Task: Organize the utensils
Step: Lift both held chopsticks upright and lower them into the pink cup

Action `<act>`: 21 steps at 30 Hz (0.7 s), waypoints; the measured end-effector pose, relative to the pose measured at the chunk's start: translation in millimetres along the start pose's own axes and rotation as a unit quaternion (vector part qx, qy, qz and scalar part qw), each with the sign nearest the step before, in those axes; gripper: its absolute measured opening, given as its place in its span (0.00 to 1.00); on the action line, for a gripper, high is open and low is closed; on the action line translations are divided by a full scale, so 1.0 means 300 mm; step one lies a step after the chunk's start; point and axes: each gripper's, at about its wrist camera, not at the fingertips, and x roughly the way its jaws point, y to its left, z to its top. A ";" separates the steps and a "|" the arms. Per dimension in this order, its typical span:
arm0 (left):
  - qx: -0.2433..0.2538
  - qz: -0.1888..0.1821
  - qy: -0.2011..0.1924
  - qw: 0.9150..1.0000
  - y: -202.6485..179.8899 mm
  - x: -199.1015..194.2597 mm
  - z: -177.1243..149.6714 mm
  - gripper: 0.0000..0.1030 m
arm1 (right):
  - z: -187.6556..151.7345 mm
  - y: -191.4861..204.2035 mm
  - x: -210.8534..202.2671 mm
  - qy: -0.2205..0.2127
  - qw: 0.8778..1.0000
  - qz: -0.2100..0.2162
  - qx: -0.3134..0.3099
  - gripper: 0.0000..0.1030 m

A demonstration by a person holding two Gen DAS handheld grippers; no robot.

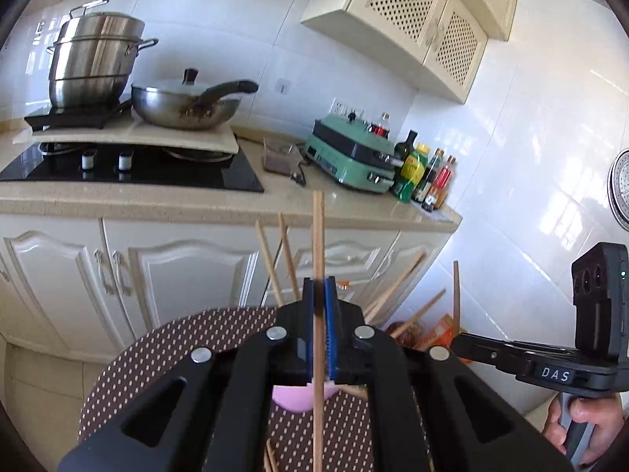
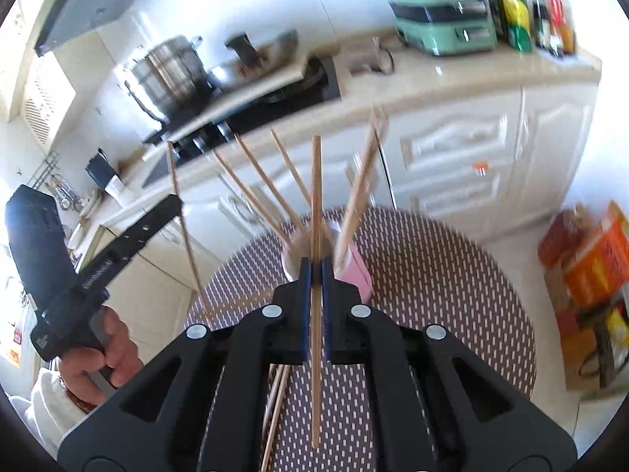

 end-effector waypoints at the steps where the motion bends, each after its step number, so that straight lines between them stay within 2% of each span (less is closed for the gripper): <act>1: 0.000 -0.001 -0.005 1.000 -0.009 0.008 0.014 0.05 | 0.018 0.010 0.001 -0.008 1.000 0.002 -0.005 0.05; 11: -0.010 0.019 -0.075 0.997 -0.043 0.114 0.141 0.05 | 0.216 0.058 0.032 -0.082 0.995 0.020 -0.044 0.05; 15: -0.017 0.027 -0.087 0.996 -0.038 0.163 0.163 0.05 | 0.249 0.061 0.065 -0.100 0.993 0.022 -0.052 0.05; 21: 0.000 0.041 -0.097 0.994 -0.052 0.213 0.150 0.05 | 0.264 0.059 0.117 -0.114 0.991 0.025 -0.062 0.05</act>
